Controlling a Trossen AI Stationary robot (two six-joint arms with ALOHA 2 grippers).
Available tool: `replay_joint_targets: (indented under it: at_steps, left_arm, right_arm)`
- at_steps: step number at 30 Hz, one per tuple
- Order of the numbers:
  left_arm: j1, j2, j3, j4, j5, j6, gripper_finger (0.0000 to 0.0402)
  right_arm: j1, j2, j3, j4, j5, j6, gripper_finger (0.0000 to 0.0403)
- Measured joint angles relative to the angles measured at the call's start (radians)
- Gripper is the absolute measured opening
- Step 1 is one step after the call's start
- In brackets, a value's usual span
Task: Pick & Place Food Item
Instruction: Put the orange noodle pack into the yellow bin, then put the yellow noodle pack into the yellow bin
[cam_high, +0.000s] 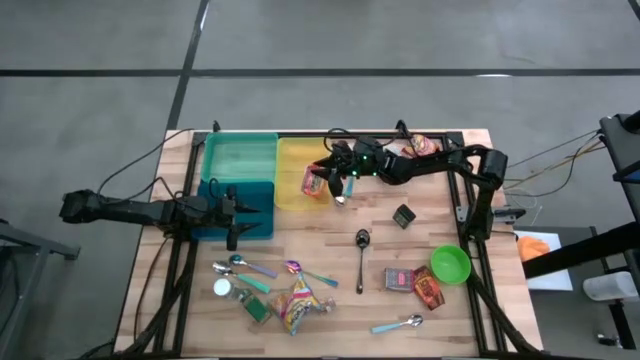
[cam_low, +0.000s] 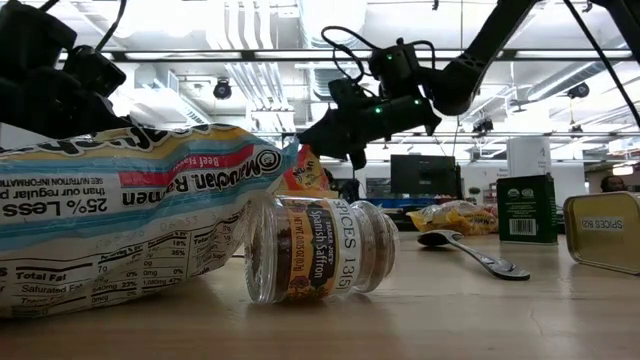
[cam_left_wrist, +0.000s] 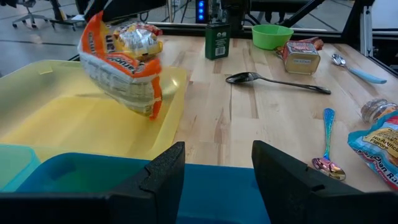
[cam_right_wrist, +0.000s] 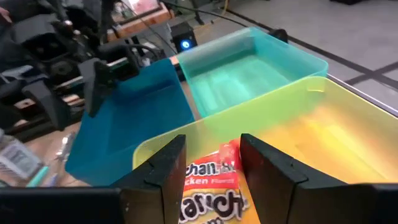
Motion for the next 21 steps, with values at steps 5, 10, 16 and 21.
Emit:
replay_joint_targets:
  at_steps: [5, 10, 16, 21]
  left_arm:
    - [0.000, 0.000, 0.000, 0.000, 0.000, 0.000, 0.0189]
    - [0.000, 0.000, 0.000, 0.000, 0.000, 0.000, 0.0189]
    - [-0.001, 0.000, 0.000, 0.000, 0.000, 0.000, 0.0189]
    - [-0.001, 0.000, 0.000, 0.000, 0.000, 0.000, 0.0189]
  right_arm:
    - [-0.001, 0.000, 0.026, -0.040, 0.002, -0.017, 0.0148]
    - [-0.001, 0.000, 0.038, -0.045, 0.002, -0.025, 0.0148]
    - [-0.001, -0.003, 0.035, -0.048, 0.000, -0.013, 0.0148]
    - [0.001, -0.036, 0.032, -0.097, -0.004, -0.018, 0.0148]
